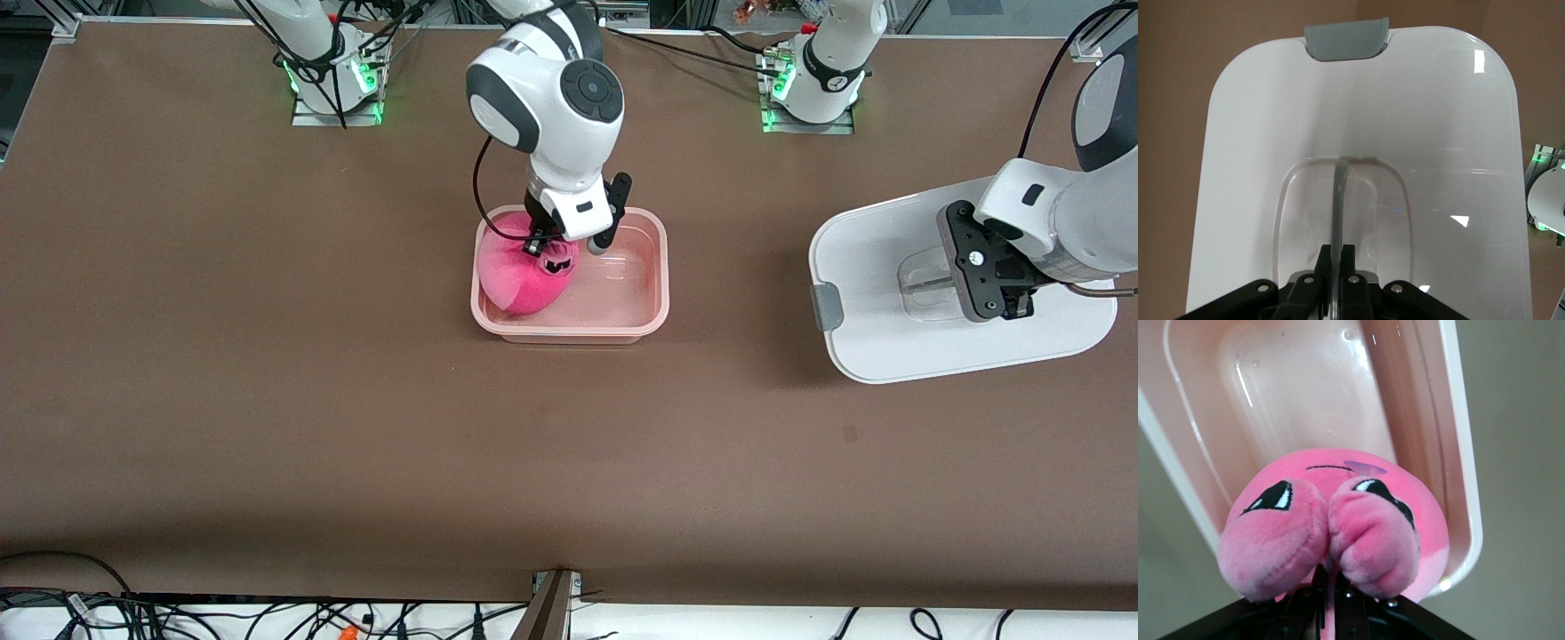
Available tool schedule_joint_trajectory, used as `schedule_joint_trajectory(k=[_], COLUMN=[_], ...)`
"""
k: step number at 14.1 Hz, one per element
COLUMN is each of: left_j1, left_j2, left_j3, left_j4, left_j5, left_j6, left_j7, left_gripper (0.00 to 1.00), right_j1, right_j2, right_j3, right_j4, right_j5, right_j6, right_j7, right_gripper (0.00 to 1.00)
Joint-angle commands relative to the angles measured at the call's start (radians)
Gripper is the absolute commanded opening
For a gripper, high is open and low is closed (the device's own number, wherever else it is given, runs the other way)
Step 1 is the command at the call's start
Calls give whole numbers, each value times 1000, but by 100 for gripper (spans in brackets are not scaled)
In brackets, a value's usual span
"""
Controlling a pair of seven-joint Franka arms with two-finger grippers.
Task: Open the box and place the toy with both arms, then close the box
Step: 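Lower the pink toy into the pink box with the right gripper and release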
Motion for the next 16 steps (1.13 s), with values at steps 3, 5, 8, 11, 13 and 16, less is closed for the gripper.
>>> schedule_joint_trajectory(k=[3, 5, 8, 11, 13, 16], left_j1=[13, 12, 10, 9, 7, 6], left_j2=[1, 1, 1, 1, 1, -2], left_j3=[-10, -10, -10, -10, -10, -17], left_j4=[4, 4, 4, 4, 4, 4], left_j5=[-17, -17, -17, -17, -17, -35], left_j6=[3, 3, 3, 3, 3, -3], left_j7=[22, 16, 11, 11, 10, 25], left_gripper=[0, 0, 0, 0, 0, 0], right_j1=[35, 39, 50, 50, 39, 10], right_j2=[110, 141, 160, 155, 129, 22], right_j3=[-8, -10, -8, -5, -7, -46], right_j4=[39, 37, 39, 39, 39, 37], right_j5=[-60, -64, -62, -56, -41, 53], right_j6=[78, 141, 260, 348, 336, 235], right_j7=[91, 146, 244, 349, 353, 353], right_gripper=[2, 82, 100, 100, 100, 100])
